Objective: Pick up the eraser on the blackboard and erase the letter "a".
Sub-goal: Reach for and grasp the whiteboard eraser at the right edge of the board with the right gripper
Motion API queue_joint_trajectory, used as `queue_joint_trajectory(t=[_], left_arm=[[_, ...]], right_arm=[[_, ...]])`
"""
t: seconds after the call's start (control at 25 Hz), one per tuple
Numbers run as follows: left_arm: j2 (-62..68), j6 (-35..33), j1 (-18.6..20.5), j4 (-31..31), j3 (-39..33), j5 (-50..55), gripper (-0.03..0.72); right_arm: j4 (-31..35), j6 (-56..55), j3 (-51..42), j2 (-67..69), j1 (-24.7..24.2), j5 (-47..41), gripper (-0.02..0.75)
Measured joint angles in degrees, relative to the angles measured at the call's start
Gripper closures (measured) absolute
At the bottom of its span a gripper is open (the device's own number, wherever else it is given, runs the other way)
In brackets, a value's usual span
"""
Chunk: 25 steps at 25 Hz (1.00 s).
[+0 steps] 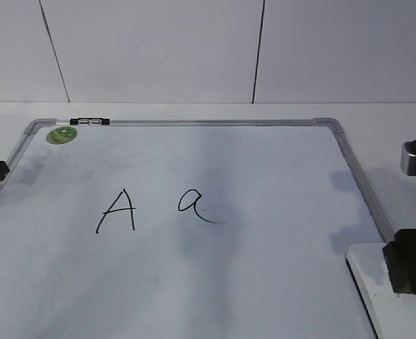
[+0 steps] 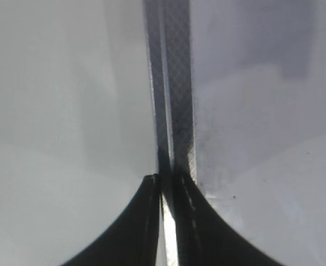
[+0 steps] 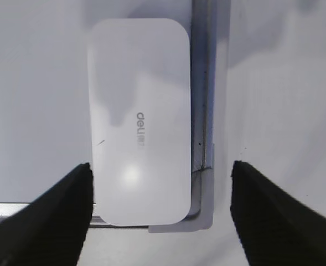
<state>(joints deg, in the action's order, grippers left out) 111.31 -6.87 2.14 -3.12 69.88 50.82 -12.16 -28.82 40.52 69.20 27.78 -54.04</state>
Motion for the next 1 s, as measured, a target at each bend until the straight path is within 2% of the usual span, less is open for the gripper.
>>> queue_joint_trajectory(t=[0.2,0.48,1.0], left_arm=[[0.00,0.00,0.00,0.00,0.00,0.00,0.634],[0.00,0.00,0.00,0.00,0.00,0.00,0.634],[0.00,0.00,0.00,0.00,0.00,0.00,0.634]], right_arm=[[0.08,0.00,0.00,0.00,0.00,1.48,0.143],[1.00,1.40,0.00,0.00,0.00,2.64,0.062],[1.00,1.52,0.00,8.56,0.00,5.71,0.059]])
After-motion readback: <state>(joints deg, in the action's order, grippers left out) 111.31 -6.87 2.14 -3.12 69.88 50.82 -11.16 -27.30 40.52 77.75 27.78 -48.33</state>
